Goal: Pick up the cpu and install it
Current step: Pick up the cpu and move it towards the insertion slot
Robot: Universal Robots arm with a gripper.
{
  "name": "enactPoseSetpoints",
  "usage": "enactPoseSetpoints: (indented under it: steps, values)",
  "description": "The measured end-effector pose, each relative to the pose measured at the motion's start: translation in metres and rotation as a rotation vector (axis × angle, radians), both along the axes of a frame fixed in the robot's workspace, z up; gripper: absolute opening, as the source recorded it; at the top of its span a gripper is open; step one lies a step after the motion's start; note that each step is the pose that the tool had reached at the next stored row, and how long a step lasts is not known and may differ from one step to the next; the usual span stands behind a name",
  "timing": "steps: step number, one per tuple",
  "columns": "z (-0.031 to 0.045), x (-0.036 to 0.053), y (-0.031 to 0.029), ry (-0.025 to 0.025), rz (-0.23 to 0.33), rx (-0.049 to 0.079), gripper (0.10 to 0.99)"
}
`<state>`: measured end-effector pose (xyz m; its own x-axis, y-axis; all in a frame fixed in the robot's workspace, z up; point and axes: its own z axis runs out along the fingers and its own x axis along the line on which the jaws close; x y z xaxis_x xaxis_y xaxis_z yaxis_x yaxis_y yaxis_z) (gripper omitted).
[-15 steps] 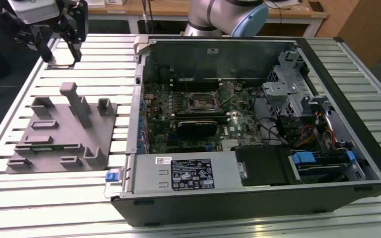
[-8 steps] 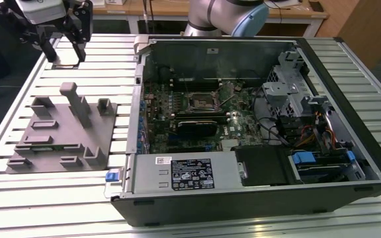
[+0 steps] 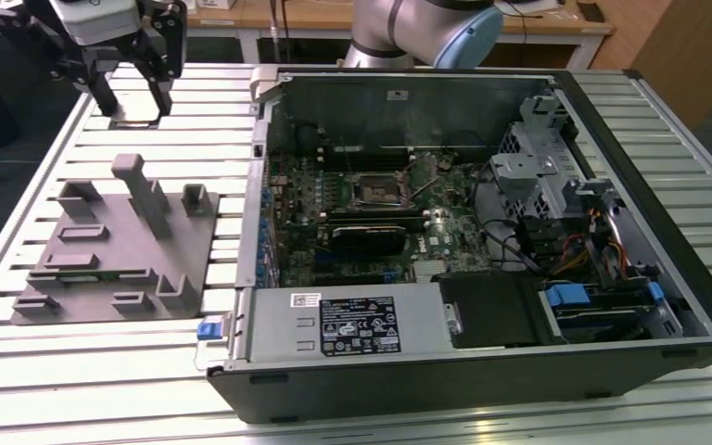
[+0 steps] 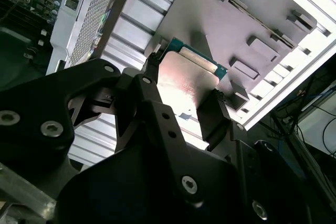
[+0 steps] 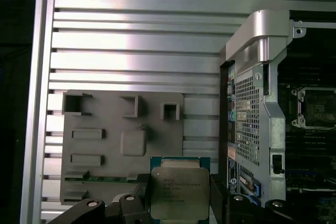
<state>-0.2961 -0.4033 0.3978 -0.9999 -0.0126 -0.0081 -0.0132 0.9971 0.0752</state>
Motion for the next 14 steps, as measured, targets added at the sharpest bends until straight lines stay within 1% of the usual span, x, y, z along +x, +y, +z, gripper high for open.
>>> enactPoseSetpoints:
  steps: [14]
  values:
    - [0.0000, 0.0176, 0.0000, 0.0000, 0.001, 0.000, 0.545]
